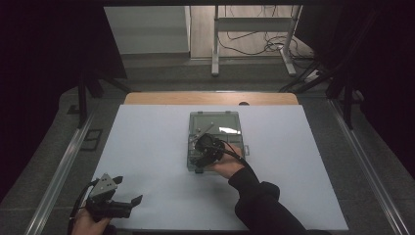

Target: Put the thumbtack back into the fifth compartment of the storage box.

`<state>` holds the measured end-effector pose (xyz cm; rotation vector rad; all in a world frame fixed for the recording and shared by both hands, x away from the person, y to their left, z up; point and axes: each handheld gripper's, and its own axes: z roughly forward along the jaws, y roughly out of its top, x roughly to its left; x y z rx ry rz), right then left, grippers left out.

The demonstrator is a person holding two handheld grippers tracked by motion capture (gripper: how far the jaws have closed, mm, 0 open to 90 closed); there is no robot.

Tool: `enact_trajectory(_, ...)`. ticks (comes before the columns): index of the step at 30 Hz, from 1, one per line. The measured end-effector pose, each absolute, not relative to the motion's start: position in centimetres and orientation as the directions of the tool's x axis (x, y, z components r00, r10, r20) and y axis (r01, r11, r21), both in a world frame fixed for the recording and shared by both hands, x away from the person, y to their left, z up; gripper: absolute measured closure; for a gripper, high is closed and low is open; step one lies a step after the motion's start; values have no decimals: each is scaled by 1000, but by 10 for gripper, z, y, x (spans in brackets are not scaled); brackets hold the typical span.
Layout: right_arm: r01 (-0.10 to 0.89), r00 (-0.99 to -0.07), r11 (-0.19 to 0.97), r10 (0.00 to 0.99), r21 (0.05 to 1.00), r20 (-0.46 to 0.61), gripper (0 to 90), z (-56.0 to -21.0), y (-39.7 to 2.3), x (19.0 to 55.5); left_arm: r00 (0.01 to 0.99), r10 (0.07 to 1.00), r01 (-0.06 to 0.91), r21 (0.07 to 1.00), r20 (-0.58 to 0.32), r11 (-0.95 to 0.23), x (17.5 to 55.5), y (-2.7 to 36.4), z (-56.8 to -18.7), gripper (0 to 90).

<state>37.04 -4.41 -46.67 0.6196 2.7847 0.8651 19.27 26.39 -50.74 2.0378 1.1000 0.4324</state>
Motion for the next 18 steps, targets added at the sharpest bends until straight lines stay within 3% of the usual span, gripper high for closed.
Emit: enact_trajectory(18,323,-899,726,436,608,-42,318,-463,-60,356,570,820,561,758,-60,-334,193,264,-507,30)
